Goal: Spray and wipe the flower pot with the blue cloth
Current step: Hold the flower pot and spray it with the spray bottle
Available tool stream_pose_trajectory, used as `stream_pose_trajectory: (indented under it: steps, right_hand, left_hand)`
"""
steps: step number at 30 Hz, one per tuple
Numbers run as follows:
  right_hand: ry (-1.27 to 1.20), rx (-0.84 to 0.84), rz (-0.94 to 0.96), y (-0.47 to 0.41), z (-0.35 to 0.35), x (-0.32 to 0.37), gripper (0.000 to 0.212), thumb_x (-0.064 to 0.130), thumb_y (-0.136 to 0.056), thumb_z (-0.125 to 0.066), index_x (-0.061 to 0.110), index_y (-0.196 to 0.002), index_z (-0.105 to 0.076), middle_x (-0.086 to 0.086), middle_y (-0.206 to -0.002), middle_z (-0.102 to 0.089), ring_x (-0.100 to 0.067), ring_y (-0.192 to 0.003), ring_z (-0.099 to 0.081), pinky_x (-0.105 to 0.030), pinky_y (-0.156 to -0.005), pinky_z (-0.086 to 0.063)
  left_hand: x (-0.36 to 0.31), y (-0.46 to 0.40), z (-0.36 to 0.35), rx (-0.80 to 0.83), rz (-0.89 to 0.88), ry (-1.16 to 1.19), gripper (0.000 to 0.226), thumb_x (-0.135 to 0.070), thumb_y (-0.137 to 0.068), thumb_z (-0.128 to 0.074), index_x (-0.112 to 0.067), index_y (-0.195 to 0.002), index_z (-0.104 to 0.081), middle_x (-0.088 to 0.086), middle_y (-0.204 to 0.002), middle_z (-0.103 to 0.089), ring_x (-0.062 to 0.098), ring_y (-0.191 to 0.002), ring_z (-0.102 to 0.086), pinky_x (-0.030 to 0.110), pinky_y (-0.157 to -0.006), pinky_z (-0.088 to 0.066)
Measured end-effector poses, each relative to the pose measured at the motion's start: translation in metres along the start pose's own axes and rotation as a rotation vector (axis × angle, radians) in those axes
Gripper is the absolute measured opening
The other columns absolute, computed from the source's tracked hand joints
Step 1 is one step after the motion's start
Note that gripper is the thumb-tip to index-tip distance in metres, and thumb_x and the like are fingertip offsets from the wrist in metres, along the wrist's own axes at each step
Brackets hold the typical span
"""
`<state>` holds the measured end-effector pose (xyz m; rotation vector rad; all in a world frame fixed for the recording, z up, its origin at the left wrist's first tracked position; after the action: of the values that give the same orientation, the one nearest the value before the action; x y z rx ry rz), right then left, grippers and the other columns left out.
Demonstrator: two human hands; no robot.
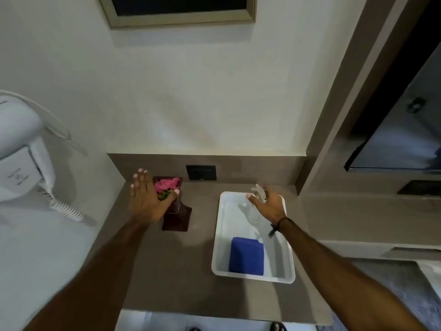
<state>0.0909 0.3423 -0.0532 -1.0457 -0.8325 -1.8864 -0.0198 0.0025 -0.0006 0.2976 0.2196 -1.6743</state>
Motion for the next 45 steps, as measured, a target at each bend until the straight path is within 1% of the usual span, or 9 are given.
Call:
stream_pose_trajectory:
  steps: [7,12,17,22,31,35,37,41,45]
  right_hand:
    - [-0.127,-0.011,-0.099,-0.013,-0.029,0.001,0.052,0.044,-0.095,-0.057,0.011,-0.134,-0.058,-0.012,-0.111,-0.073,-0.028,-0.108,-0.067,-0.041,-0.101,-0.051]
    - [-0.144,-0.049,-0.147,-0.028,-0.032,0.007,0.036,0.042,-0.092,-0.062,0.007,-0.101,-0.069,-0.016,-0.086,-0.073,-0.032,-0.084,-0.072,-0.048,-0.085,-0.060]
    - [-0.132,0.229,-0.039,-0.023,-0.072,0.041,0.032,0.038,-0.088,-0.070,0.013,-0.107,-0.069,-0.011,-0.088,-0.076,-0.018,-0.064,-0.069,-0.039,-0.067,-0.063]
    - [0.050,0.351,-0.105,-0.003,-0.126,0.054,0.039,0.043,-0.079,-0.069,0.008,-0.096,-0.072,-0.013,-0.090,-0.077,-0.029,-0.079,-0.076,-0.045,-0.078,-0.063]
    - [-0.034,0.196,-0.148,-0.002,-0.133,0.056,0.055,0.058,-0.075,-0.072,0.009,-0.098,-0.069,-0.011,-0.090,-0.076,-0.029,-0.081,-0.075,-0.044,-0.076,-0.063]
    - [-0.256,0.022,-0.063,-0.019,-0.086,0.044,0.038,0.038,-0.088,-0.070,0.003,-0.102,-0.068,-0.017,-0.081,-0.073,-0.029,-0.073,-0.072,-0.044,-0.068,-0.062]
    - [-0.289,0.004,-0.050,-0.028,-0.061,0.034,0.033,0.033,-0.095,-0.061,0.004,-0.111,-0.064,-0.011,-0.081,-0.067,-0.018,-0.069,-0.066,-0.032,-0.063,-0.058]
    - [-0.190,-0.026,-0.051,-0.039,-0.036,0.008,0.033,0.028,-0.101,-0.051,0.001,-0.091,-0.067,-0.014,-0.084,-0.070,-0.018,-0.075,-0.063,-0.033,-0.078,-0.052]
    - [-0.130,-0.004,-0.058,-0.045,-0.032,0.000,0.031,0.030,-0.097,-0.057,0.005,-0.114,-0.066,-0.016,-0.110,-0.071,-0.030,-0.104,-0.067,-0.036,-0.093,-0.053]
  left_hand:
    - [0.007,0.014,-0.025,0.049,0.177,0.172,0.118,-0.072,-0.082,-0.054,-0.006,-0.160,0.006,0.016,-0.170,0.008,0.032,-0.157,0.008,0.048,-0.126,0.002]
    - [0.006,0.011,-0.026,0.053,0.154,0.155,0.114,-0.067,-0.085,-0.055,-0.002,-0.160,0.000,0.021,-0.170,0.002,0.035,-0.157,0.006,0.047,-0.125,0.002]
    - [0.013,0.004,-0.032,0.070,0.193,0.146,0.115,-0.071,-0.083,-0.054,-0.003,-0.160,0.000,0.019,-0.170,0.001,0.034,-0.157,0.007,0.046,-0.126,0.002]
    - [0.017,-0.002,-0.032,0.077,0.187,0.145,0.119,-0.076,-0.078,-0.052,-0.004,-0.160,-0.003,0.020,-0.170,-0.002,0.034,-0.157,0.005,0.046,-0.124,0.002]
    - [0.019,0.000,-0.033,0.071,0.200,0.151,0.121,-0.079,-0.076,-0.051,-0.006,-0.160,-0.003,0.018,-0.170,-0.002,0.034,-0.157,0.006,0.048,-0.124,0.000]
    - [0.018,0.000,-0.034,0.062,0.195,0.149,0.121,-0.078,-0.077,-0.051,-0.005,-0.160,-0.002,0.019,-0.170,-0.002,0.035,-0.157,0.006,0.049,-0.124,0.001]
    - [0.018,0.000,-0.034,0.061,0.183,0.151,0.120,-0.078,-0.078,-0.051,-0.005,-0.160,-0.002,0.019,-0.170,-0.002,0.035,-0.157,0.006,0.048,-0.123,0.001]
    - [0.019,0.001,-0.033,0.047,0.172,0.154,0.118,-0.076,-0.079,-0.052,-0.004,-0.159,-0.004,0.021,-0.169,-0.005,0.037,-0.157,0.003,0.051,-0.124,-0.001]
    - [0.016,0.001,-0.033,0.030,0.162,0.146,0.115,-0.071,-0.081,-0.056,-0.001,-0.158,-0.007,0.024,-0.168,-0.008,0.040,-0.156,0.001,0.052,-0.125,-0.003]
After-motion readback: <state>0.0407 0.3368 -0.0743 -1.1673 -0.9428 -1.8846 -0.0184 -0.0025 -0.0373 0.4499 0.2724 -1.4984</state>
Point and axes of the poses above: each hand's wrist, its own y-axis away from the middle knuckle, its own z-axis out of the back of the hand, x = y × z, the point moved 2 cm from there along -y, towards the middle knuckle
